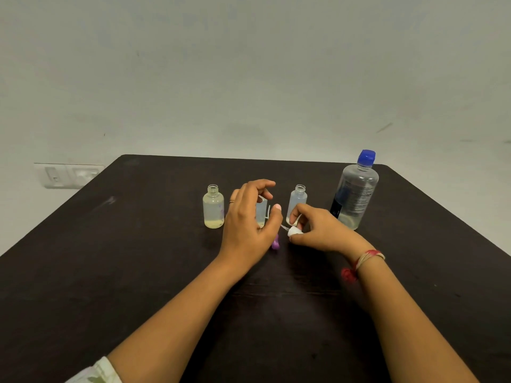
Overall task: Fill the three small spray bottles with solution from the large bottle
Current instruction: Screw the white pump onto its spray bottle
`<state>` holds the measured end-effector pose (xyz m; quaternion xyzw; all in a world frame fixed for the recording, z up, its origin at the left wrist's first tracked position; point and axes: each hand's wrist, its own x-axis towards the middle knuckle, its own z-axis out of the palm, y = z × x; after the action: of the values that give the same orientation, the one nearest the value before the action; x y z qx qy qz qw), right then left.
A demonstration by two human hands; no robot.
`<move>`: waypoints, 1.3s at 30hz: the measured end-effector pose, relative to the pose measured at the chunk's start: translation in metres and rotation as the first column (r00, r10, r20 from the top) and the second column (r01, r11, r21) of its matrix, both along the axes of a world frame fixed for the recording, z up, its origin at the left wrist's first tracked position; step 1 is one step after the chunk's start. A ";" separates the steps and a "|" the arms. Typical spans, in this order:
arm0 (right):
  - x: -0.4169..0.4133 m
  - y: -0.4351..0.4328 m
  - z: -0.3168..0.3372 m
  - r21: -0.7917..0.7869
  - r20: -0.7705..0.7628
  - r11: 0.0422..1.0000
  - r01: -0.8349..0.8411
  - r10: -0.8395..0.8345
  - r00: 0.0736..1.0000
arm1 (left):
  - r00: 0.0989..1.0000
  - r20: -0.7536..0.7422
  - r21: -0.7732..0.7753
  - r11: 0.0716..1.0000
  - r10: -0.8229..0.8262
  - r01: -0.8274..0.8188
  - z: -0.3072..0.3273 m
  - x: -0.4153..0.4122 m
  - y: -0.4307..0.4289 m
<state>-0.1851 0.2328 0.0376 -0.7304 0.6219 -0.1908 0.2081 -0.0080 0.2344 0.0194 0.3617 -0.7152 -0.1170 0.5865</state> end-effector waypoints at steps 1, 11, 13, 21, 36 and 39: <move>-0.003 0.001 0.003 -0.018 0.027 1.000 0.013 -0.013 1.000 | 1.000 0.005 0.000 1.000 0.002 -0.002 0.000 0.000 0.000; -0.018 0.006 0.024 -0.318 0.693 0.880 0.353 -0.038 0.720 | 0.998 0.054 0.160 0.987 0.012 -0.021 0.011 -0.029 0.009; -0.014 0.007 0.025 -0.362 0.762 0.810 0.461 -0.028 0.647 | 0.994 0.112 0.239 0.970 0.006 -0.033 0.015 -0.042 0.006; -0.003 0.007 0.023 -0.482 0.748 0.632 0.607 -0.064 0.660 | 0.976 0.217 0.393 0.914 0.010 -0.097 0.018 -0.085 -0.014; 0.001 0.011 0.028 -0.455 0.801 0.624 0.635 -0.025 0.598 | 0.967 0.251 0.430 0.889 0.051 -0.159 0.017 -0.083 -0.020; -0.001 0.011 0.029 -0.422 0.847 0.675 0.605 0.056 0.528 | 0.982 0.188 0.448 0.891 -0.013 -0.073 0.016 -0.069 -0.007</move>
<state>-0.1859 0.2436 0.0664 -0.4625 0.4563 -0.7455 0.1488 -0.0772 0.2276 0.0351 0.5087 -0.7141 -0.2370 0.4185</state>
